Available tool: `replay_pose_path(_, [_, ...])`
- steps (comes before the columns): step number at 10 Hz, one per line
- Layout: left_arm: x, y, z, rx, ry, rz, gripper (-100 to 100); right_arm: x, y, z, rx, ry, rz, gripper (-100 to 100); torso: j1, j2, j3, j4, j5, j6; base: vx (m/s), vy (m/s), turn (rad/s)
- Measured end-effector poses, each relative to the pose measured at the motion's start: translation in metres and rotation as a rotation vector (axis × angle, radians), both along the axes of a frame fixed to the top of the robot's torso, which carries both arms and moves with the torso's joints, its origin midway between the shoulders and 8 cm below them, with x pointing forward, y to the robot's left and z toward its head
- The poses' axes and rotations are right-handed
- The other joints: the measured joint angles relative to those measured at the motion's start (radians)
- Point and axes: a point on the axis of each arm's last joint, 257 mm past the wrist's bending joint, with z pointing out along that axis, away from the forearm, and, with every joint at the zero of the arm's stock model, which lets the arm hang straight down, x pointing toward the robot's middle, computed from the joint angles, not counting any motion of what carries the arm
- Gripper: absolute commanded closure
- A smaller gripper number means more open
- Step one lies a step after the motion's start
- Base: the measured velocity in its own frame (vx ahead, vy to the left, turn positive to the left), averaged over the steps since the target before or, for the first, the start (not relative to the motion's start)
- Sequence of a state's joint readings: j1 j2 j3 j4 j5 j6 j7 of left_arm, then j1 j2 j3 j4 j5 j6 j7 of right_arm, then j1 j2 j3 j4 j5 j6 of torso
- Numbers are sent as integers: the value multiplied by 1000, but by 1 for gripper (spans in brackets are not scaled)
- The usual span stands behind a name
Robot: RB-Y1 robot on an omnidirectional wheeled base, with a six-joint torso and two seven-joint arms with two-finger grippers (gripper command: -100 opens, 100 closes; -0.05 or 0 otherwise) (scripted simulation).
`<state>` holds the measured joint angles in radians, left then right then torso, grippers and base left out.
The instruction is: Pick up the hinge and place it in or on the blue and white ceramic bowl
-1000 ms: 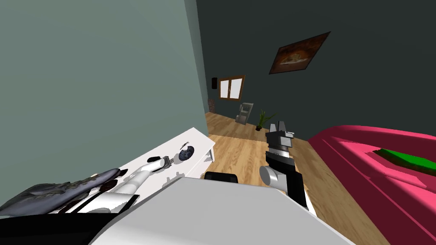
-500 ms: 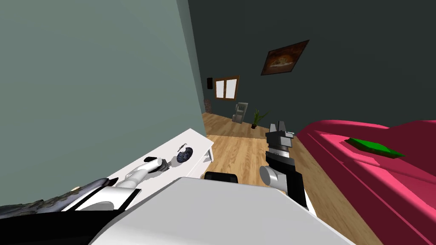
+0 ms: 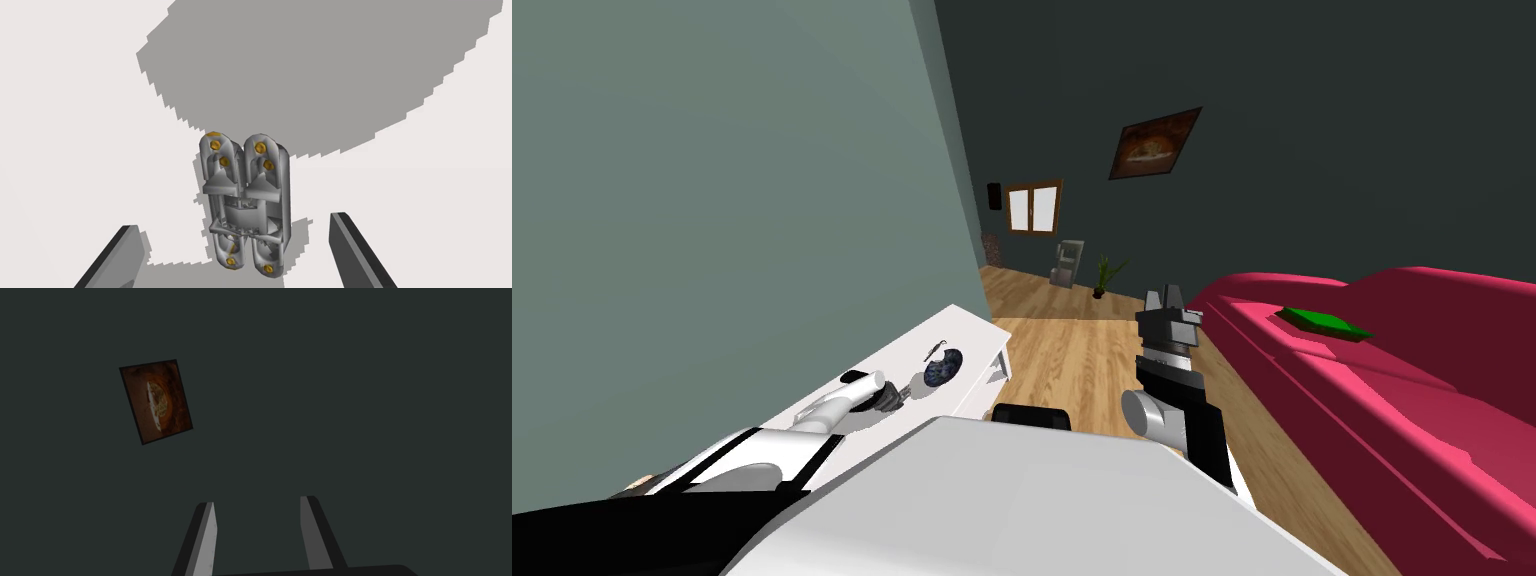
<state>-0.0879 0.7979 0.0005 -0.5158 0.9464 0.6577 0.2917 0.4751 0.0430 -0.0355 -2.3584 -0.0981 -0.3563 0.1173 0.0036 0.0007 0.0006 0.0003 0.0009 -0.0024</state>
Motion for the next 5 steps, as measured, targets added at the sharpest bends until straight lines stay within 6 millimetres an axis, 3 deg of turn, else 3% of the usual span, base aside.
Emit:
replay_pose_path(1, [-1, 0, 0, -3, 2, 3, 0, 0, 0, 0, 0, 0, 0, 0, -1, -1, 0, 0, 0, 0, 0, 0, 0])
replay_pose_path(2, [-1, 0, 0, -3, 2, 3, -100, 0, 0, 0, 0, 0, 0, 0, -2, -2, -1, 0, 0, 0, 23, 50, 25])
replay_pose_path(5, [-4, -13, -17, 0, 2, -6, -100, 0, 0, 0, 0, 0, 0, 0, 2, -4, -3, -1, 0, 0, 31, 51, 6])
